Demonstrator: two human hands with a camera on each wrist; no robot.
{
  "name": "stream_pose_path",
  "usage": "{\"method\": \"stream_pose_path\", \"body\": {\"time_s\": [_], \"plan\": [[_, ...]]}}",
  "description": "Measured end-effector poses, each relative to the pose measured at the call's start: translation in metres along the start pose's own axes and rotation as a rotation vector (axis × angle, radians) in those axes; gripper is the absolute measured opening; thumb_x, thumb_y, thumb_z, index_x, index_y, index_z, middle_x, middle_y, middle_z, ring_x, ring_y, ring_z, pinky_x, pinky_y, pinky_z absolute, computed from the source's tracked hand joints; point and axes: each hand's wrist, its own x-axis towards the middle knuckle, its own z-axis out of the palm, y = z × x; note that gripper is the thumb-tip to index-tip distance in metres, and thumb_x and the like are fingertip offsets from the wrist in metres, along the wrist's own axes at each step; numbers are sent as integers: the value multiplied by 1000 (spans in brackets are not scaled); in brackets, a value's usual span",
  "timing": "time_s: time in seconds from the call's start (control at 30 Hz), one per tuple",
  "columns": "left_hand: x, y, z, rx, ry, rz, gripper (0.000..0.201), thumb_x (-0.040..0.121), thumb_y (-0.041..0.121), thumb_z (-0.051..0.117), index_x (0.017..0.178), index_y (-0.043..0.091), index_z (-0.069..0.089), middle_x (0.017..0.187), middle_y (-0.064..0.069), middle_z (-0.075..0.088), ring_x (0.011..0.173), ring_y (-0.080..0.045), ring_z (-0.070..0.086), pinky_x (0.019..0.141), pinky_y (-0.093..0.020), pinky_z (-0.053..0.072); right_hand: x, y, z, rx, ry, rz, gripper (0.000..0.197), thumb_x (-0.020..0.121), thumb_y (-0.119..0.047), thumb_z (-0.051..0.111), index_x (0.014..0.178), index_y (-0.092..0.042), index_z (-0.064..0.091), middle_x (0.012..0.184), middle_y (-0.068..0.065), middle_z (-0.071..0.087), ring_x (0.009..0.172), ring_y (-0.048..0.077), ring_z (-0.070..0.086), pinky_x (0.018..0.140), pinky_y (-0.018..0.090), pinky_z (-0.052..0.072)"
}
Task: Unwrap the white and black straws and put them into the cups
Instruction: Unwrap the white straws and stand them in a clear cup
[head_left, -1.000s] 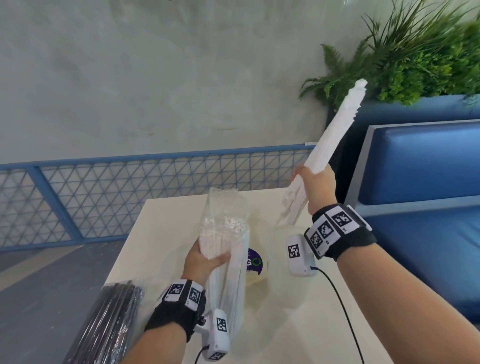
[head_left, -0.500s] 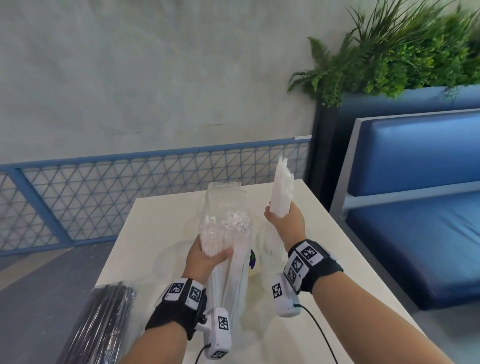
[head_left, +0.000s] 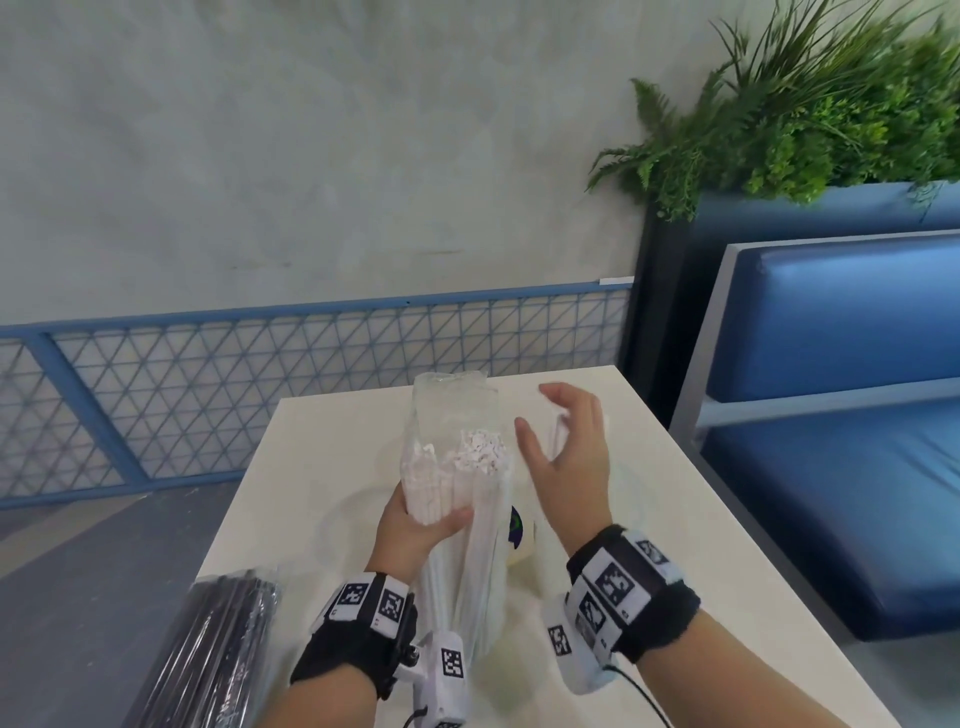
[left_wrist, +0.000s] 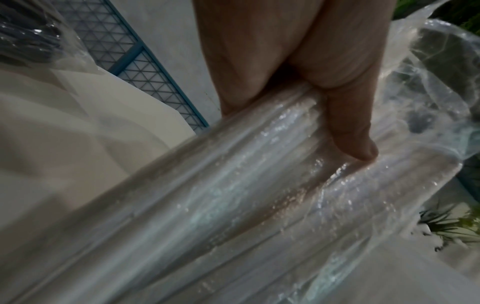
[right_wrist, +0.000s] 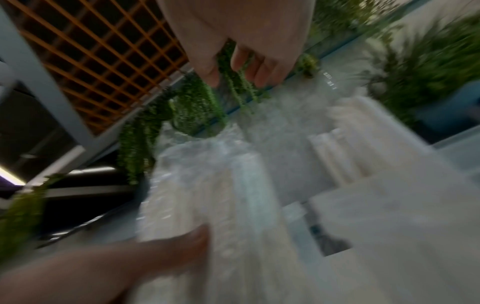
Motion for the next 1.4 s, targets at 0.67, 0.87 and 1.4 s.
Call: {"method": "stream_pose_path", "body": {"time_s": [0.67,0.87,1.4], "plan": [[-2,2,-28,-31,-123,60,114,33,23,91,130,33,32,127,0,55,119,-16,55,99,-44,48,-42,2,46,171,-457,565,32,99,-25,39,85,-24,67,65,-4,60,57,6,53,56,24,43],[2,0,-27,1,-71,57,102,32,33,95,123,23,51,121,0,65,115,-18,59,102,-49,46,-33,1,38,124,-386,542,15,94,-20,51,104,-17,61,86,-1,64,62,12,60,56,25,55],[6,1,-23,1,-35,130,92,35,32,91,112,37,42,121,0,58,117,-16,54,100,-39,47,-19,8,40,88,-373,492,17,84,4,56,82,-12,49,85,3,58,64,18,62,58,16,51]]}}
